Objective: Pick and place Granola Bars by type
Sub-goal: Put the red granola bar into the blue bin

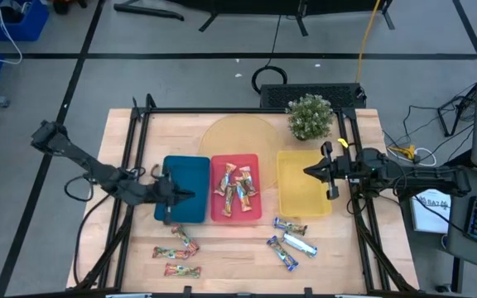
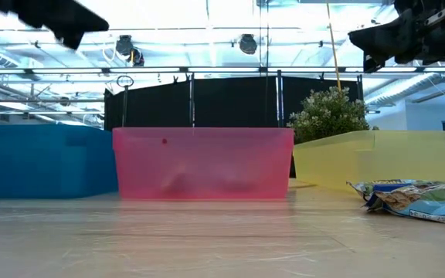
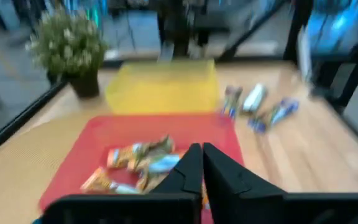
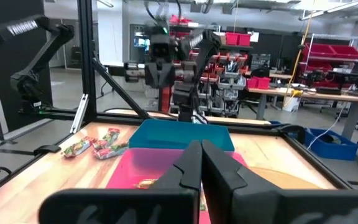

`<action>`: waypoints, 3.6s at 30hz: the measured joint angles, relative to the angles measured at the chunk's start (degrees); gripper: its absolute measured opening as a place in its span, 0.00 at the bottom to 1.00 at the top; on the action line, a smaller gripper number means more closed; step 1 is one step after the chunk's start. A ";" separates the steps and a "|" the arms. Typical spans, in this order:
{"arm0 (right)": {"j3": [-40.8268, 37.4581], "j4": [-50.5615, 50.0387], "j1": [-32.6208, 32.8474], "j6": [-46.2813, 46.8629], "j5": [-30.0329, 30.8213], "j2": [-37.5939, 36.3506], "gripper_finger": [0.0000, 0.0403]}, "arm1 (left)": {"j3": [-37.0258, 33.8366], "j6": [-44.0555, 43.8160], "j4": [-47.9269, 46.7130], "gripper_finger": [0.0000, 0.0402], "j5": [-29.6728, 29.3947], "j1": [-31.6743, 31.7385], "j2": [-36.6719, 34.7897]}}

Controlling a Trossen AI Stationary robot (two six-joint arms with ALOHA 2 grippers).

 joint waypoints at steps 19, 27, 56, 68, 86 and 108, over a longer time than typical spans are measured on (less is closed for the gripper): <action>0.00 -0.21 0.00 0.28 -0.24 0.02 0.00 | 40.65 -68.82 -64.67 0.08 24.91 -15.37 35.12; 0.00 1.02 0.00 0.63 -0.26 0.02 0.00 | 40.65 -67.35 -62.67 0.18 25.28 -21.27 45.42; 0.00 0.24 0.00 1.48 -0.31 0.04 0.00 | 40.63 -55.22 -51.67 0.65 24.65 -15.90 49.78; 0.00 -0.75 0.00 1.11 -0.34 0.04 0.00 | 34.99 -51.30 -43.66 0.60 24.71 -17.55 49.72; 0.00 -0.80 0.00 1.53 -0.35 0.04 0.00 | 22.25 -53.44 -28.11 0.58 26.22 -18.38 49.26; -0.02 -0.62 0.02 2.01 -0.24 4.48 0.00 | 24.31 -46.72 -26.79 0.12 27.34 -18.18 49.89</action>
